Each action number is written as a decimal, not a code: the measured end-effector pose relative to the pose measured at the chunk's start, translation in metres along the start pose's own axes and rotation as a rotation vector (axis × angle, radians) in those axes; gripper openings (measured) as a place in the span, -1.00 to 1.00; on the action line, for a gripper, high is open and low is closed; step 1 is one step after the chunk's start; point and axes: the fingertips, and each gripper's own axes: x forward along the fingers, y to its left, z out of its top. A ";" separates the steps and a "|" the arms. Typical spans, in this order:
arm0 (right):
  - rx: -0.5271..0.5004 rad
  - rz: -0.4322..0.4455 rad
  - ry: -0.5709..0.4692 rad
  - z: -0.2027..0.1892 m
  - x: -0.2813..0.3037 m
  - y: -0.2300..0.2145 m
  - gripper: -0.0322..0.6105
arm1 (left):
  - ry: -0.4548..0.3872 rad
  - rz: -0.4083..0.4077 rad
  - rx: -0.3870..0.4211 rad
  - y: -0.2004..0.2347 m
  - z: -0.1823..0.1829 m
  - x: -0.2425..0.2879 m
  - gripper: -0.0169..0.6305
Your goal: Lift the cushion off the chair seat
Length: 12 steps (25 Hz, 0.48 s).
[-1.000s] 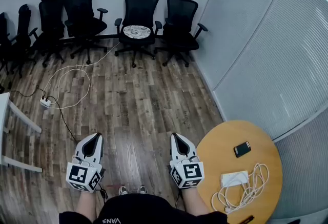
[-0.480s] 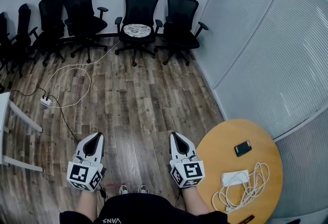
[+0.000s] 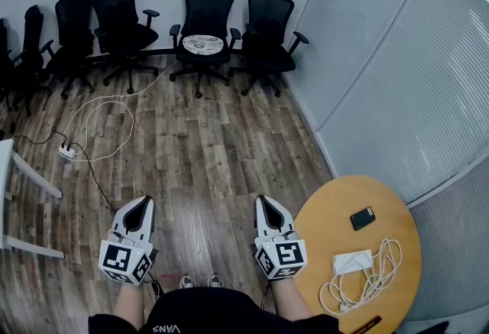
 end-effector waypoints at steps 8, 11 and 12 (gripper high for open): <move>0.003 -0.043 -0.002 -0.002 0.003 0.017 -0.85 | 0.001 -0.054 0.005 0.015 -0.002 -0.004 -0.90; 0.010 -0.055 -0.001 -0.001 0.006 0.026 -0.85 | 0.004 -0.071 0.007 0.023 0.000 -0.004 -0.90; 0.013 -0.056 0.001 -0.001 0.007 0.027 -0.85 | 0.005 -0.072 0.004 0.025 0.000 -0.003 -0.90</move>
